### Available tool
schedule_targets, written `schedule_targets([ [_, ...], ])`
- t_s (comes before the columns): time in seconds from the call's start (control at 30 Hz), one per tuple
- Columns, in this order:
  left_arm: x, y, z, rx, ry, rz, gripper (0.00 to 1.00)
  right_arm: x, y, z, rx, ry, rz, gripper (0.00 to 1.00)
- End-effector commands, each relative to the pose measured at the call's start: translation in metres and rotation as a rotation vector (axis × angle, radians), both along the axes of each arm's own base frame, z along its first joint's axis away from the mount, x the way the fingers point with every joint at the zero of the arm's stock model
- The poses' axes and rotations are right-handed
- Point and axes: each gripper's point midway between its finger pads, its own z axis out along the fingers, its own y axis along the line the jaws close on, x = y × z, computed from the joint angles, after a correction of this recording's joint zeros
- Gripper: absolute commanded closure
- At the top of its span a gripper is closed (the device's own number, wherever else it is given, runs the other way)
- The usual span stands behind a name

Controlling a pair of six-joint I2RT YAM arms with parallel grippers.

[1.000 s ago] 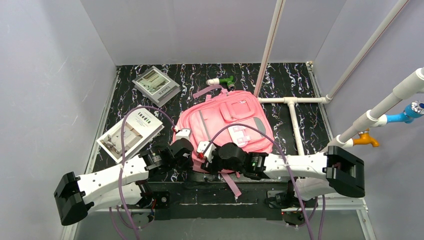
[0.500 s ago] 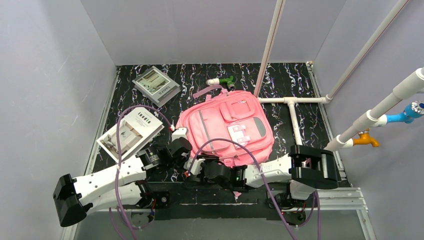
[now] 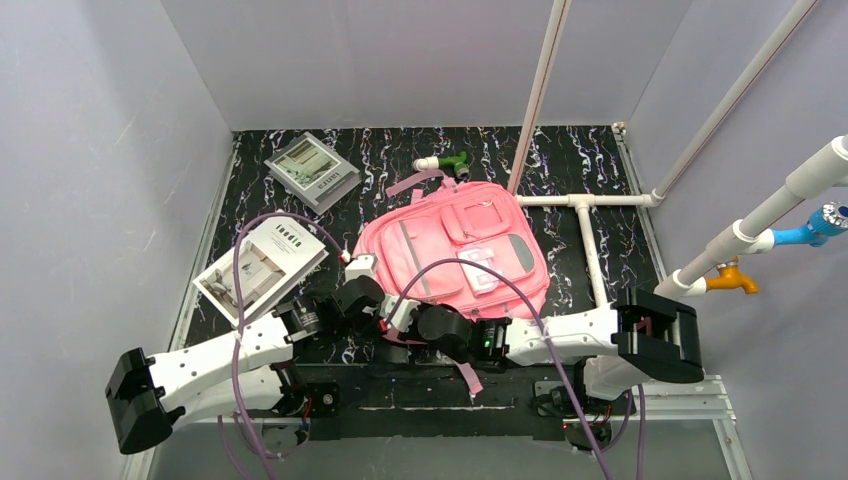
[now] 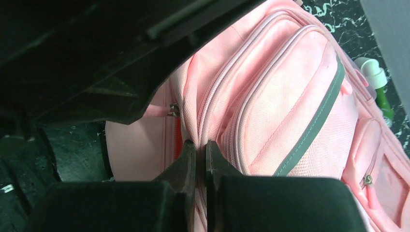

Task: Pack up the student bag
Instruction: Unzip the student bag at the center of the board.

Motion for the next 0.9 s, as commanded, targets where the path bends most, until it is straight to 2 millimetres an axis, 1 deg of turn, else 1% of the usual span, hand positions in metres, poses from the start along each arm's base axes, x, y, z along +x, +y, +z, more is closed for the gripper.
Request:
schedule_targets([
  [0.0, 0.012, -0.003, -0.002, -0.03, -0.03, 0.029, 0.93, -0.006, 0.007, 0.029, 0.156, 0.112, -0.003, 0.99],
  [0.1, 0.016, -0.005, -0.003, -0.033, -0.015, 0.027, 0.86, -0.007, 0.008, 0.029, 0.162, 0.126, -0.001, 0.99],
  [0.17, 0.019, -0.008, -0.003, -0.044, -0.022, 0.019, 0.83, -0.008, 0.008, 0.026, 0.159, 0.133, -0.002, 0.99],
  [0.3, 0.024, -0.008, -0.003, -0.034, -0.03, 0.024, 0.78, -0.008, 0.008, 0.025, 0.158, 0.14, -0.002, 0.99],
  [0.5, 0.023, -0.014, -0.012, -0.026, 0.009, 0.003, 0.77, -0.005, 0.009, 0.03, 0.163, 0.139, -0.01, 0.99],
  [0.57, 0.021, -0.015, -0.015, -0.029, 0.024, -0.007, 0.73, -0.004, 0.008, 0.031, 0.166, 0.139, -0.014, 0.99],
  [0.67, 0.017, -0.016, -0.021, -0.052, 0.035, -0.007, 0.7, -0.002, 0.006, 0.032, 0.174, 0.143, -0.019, 0.99],
  [0.8, 0.022, -0.016, -0.026, -0.044, 0.025, 0.019, 0.69, 0.001, 0.004, 0.034, 0.191, 0.153, -0.031, 0.99],
  [0.87, 0.026, -0.013, -0.031, -0.034, 0.027, 0.067, 0.67, 0.001, 0.004, 0.036, 0.2, 0.161, -0.039, 0.99],
])
